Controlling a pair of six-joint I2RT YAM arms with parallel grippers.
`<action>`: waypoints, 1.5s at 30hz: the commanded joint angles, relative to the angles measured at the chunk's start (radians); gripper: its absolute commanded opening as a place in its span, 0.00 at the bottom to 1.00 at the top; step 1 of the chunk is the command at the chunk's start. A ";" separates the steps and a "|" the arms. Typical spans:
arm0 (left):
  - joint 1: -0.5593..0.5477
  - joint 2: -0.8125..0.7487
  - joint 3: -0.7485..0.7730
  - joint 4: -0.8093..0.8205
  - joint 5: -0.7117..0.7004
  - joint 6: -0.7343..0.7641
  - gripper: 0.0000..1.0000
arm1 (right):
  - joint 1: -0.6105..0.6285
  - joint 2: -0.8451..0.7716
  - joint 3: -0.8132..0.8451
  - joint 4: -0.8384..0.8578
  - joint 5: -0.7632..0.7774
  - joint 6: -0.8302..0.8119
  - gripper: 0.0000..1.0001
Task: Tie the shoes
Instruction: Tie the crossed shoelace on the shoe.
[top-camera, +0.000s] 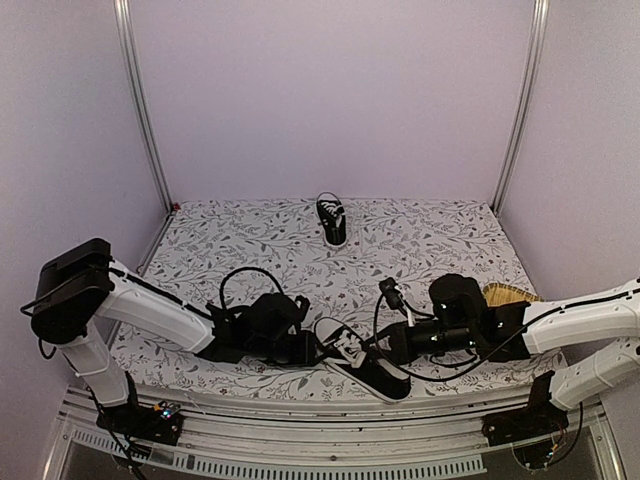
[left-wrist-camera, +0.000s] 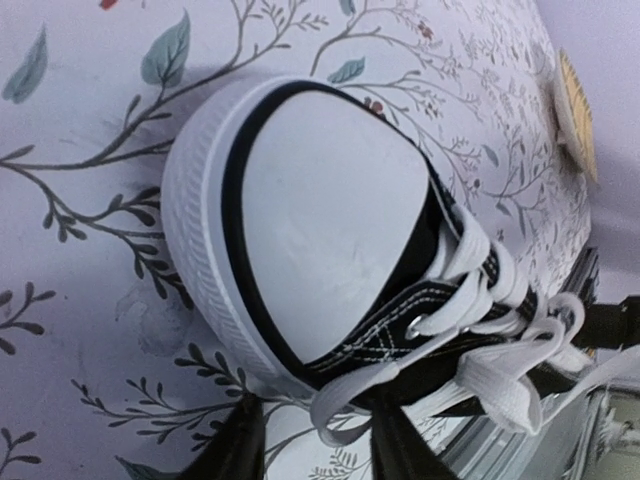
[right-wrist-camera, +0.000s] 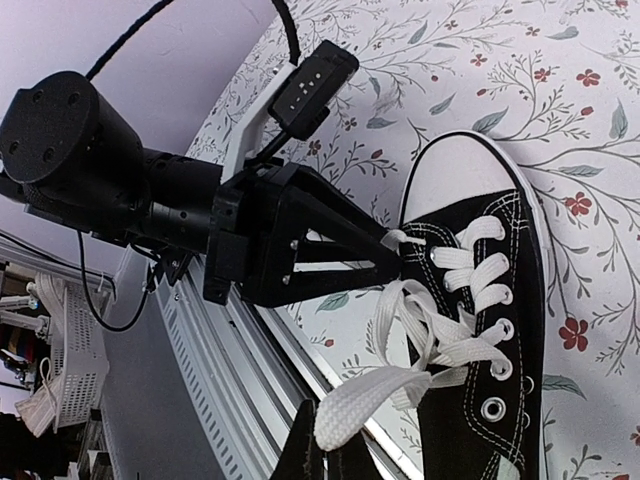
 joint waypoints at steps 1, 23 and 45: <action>0.020 0.017 0.020 0.046 0.016 -0.003 0.27 | -0.004 -0.014 -0.017 0.011 0.005 -0.001 0.02; 0.194 0.011 -0.005 0.212 0.043 0.093 0.00 | -0.126 -0.056 0.133 -0.151 0.138 -0.071 0.02; 0.296 -0.524 -0.372 0.007 -0.070 0.040 0.00 | -0.529 -0.313 0.117 -0.481 0.207 -0.192 0.02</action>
